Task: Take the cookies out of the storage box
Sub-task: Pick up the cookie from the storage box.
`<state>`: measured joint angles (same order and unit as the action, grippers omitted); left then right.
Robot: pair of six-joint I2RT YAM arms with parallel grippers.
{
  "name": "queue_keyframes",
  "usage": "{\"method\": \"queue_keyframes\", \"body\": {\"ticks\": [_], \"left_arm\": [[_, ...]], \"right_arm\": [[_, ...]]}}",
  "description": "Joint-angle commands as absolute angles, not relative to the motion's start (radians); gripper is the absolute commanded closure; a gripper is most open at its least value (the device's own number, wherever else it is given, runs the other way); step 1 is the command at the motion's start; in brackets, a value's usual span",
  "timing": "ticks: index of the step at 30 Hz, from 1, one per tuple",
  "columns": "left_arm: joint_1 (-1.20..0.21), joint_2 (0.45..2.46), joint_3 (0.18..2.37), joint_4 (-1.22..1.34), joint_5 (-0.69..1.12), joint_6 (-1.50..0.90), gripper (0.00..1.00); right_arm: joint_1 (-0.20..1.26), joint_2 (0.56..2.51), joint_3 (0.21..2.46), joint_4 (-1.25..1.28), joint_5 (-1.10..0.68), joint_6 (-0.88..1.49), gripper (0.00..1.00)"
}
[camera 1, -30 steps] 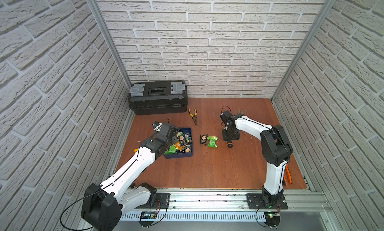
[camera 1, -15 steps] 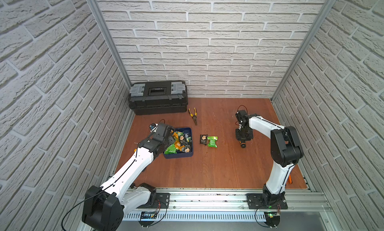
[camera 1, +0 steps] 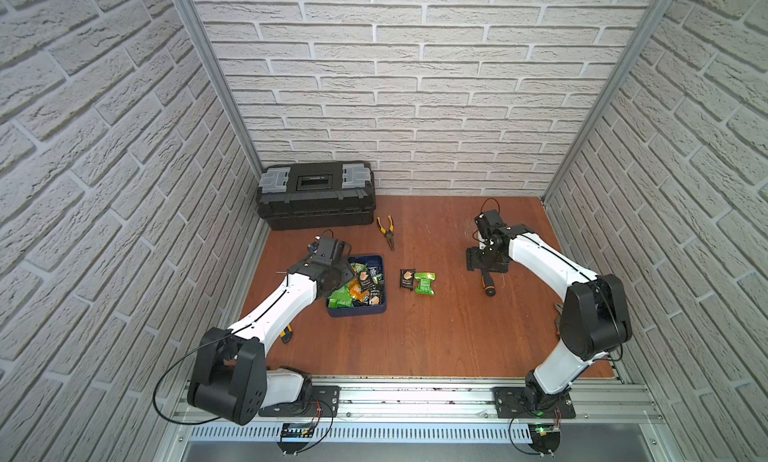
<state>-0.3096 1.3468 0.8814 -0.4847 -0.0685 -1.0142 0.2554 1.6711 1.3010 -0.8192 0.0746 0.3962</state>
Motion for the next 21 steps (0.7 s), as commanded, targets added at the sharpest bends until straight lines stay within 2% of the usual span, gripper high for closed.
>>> {"method": "queue_keyframes", "body": {"ticks": [1, 9, 15, 21], "left_arm": [[-0.283, 1.412, 0.921, -0.385, -0.011, -1.018, 0.27], [-0.268, 1.582, 0.993, -0.320, 0.028, -1.058, 0.35], [-0.267, 1.671, 1.057, -0.313, 0.019, -1.050, 0.46], [-0.268, 1.699, 1.064, -0.361, 0.005, -1.075, 0.62]], "right_arm": [[0.360, 1.639, 1.292, -0.752, -0.006, 0.471, 0.24], [0.525, 1.641, 1.273, -0.664, -0.039, 0.604, 0.26], [0.593, 1.642, 1.264, -0.617, -0.069, 0.656, 0.27], [0.601, 1.634, 1.251, -0.597, -0.081, 0.679, 0.27]]}}
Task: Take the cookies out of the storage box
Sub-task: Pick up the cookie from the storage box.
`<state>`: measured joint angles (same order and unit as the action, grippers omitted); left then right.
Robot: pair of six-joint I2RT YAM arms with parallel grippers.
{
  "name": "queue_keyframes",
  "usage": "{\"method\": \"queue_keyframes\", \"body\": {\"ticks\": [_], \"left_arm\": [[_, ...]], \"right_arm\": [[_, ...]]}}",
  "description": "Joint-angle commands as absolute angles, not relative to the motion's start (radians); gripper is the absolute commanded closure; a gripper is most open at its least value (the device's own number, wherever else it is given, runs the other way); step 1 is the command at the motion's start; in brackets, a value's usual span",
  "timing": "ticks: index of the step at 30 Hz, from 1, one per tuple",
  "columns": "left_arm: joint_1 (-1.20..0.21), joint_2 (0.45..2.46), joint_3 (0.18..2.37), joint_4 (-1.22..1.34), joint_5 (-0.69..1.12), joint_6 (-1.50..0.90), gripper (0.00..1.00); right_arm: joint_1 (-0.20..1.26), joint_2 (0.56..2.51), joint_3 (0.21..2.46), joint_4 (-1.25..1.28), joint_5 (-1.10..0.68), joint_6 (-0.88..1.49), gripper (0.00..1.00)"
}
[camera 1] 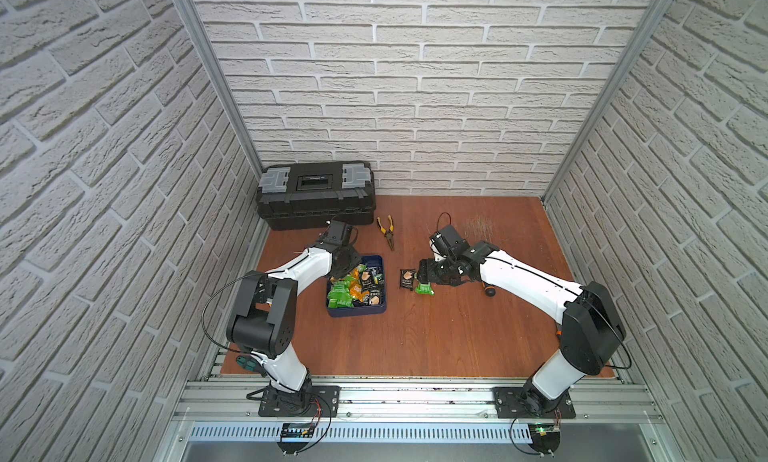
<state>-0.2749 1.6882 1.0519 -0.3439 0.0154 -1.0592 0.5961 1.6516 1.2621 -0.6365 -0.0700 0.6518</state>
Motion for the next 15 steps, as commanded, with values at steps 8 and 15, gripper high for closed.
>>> {"method": "queue_keyframes", "body": {"ticks": [8, 15], "left_arm": [[-0.269, 1.679, 1.039, -0.421, 0.011, -1.086, 0.76], [-0.275, 1.562, 1.026, -0.465, -0.042, -1.067, 0.92]], "right_arm": [[0.602, 1.640, 1.282, -0.607, -0.069, 0.669, 0.27], [0.601, 1.624, 1.303, -0.604, -0.081, 0.668, 0.27]]}}
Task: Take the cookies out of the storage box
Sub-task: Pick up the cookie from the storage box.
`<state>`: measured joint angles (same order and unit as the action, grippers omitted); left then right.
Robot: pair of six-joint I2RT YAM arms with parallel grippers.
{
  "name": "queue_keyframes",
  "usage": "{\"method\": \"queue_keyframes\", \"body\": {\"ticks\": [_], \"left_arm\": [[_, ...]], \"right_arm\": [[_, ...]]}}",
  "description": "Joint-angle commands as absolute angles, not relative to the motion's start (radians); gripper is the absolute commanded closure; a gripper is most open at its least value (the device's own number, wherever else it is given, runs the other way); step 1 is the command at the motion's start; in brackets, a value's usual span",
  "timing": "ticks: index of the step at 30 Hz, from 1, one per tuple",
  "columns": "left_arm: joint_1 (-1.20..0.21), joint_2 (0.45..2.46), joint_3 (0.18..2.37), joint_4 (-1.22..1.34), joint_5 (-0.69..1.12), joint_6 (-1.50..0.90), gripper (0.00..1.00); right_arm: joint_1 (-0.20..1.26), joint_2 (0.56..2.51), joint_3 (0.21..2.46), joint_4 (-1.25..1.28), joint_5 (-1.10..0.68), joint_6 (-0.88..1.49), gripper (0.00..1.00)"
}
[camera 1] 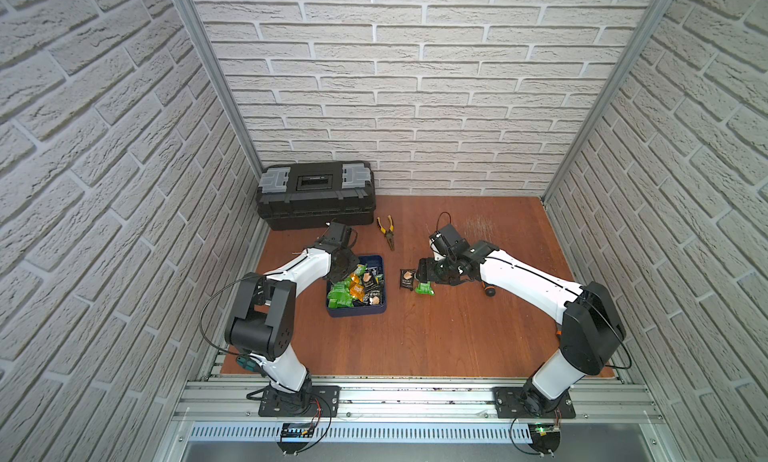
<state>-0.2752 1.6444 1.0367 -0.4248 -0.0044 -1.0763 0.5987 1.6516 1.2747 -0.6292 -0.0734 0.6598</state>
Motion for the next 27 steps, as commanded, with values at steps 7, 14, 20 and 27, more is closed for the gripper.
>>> {"method": "queue_keyframes", "body": {"ticks": [7, 14, 20, 27], "left_arm": [[-0.287, 1.402, 1.014, -0.405, 0.023, -0.973, 0.96], [-0.344, 1.438, 1.012, -0.170, 0.247, -0.994, 0.99], [-0.483, 1.627, 1.090, 0.041, 0.380, -1.046, 0.99], [-0.586, 1.806, 1.218, 0.128, 0.401, -1.111, 0.98]], "right_arm": [[0.602, 1.592, 1.289, -0.495, -0.197, 0.673, 0.28], [0.594, 1.605, 1.301, -0.454, -0.265, 0.683, 0.28], [0.523, 1.516, 1.214, -0.465, -0.238, 0.722, 0.27], [0.476, 1.458, 1.132, -0.476, -0.297, 0.695, 0.25]]}}
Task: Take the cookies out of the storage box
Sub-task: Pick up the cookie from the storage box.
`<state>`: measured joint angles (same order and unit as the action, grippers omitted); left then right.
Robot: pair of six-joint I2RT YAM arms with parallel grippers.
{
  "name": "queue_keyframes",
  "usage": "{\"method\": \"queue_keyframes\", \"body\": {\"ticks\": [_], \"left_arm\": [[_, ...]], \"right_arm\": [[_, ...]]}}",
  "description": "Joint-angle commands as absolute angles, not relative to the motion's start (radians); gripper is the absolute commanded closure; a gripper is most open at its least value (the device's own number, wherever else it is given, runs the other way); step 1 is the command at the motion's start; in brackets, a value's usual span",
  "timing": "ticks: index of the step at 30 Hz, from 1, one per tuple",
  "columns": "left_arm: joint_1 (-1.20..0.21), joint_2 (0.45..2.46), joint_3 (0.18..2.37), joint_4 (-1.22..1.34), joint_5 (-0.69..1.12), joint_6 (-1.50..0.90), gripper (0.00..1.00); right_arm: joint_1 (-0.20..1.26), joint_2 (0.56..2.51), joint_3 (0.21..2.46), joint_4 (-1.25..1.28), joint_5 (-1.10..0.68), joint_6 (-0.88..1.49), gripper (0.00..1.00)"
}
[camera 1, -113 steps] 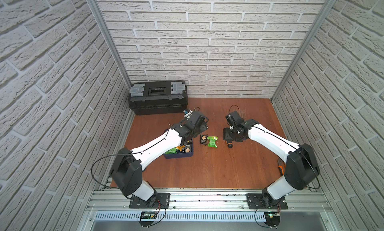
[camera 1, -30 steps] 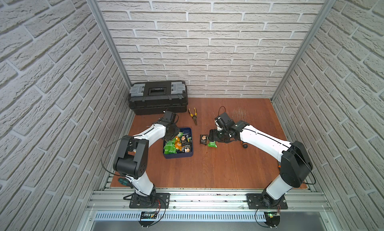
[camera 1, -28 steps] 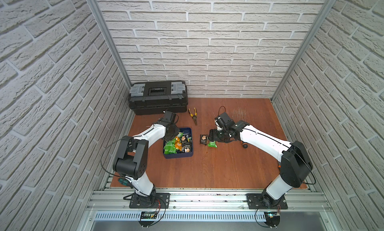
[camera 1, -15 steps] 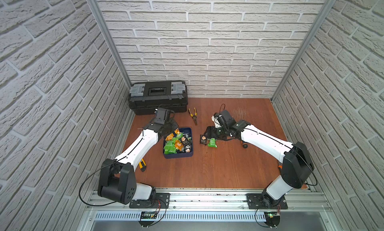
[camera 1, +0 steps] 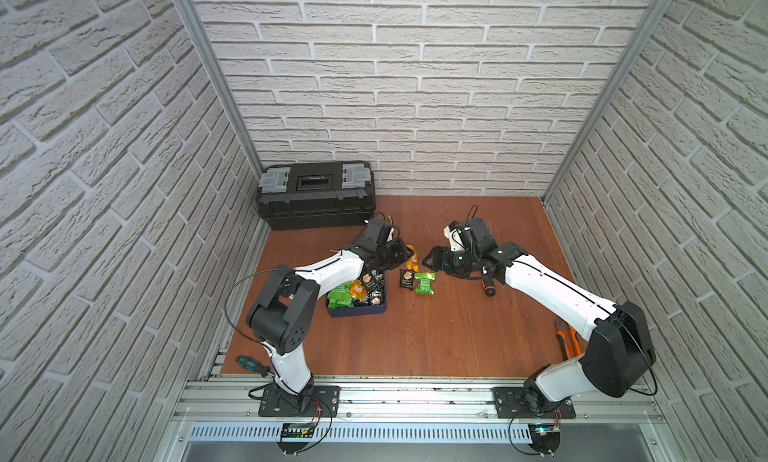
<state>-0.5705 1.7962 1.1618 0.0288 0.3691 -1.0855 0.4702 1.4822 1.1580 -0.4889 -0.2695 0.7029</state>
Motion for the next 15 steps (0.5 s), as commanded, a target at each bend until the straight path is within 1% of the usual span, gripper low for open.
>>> {"method": "queue_keyframes", "body": {"ticks": [1, 4, 8, 15], "left_arm": [[-0.593, 1.816, 1.236, 0.118, 0.405, -1.113, 0.98], [-0.602, 1.829, 1.257, 0.098, 0.419, -1.128, 0.98], [-0.607, 1.816, 1.219, 0.126, 0.430, -1.178, 0.98], [-0.614, 1.760, 1.149, 0.156, 0.398, -1.233, 0.99]], "right_arm": [[0.473, 1.455, 1.125, -0.470, -0.292, 0.692, 0.25], [0.458, 1.465, 1.122, -0.449, -0.297, 0.678, 0.25], [0.451, 1.531, 1.181, -0.445, -0.329, 0.615, 0.25], [0.451, 1.631, 1.278, -0.436, -0.322, 0.566, 0.31]]}}
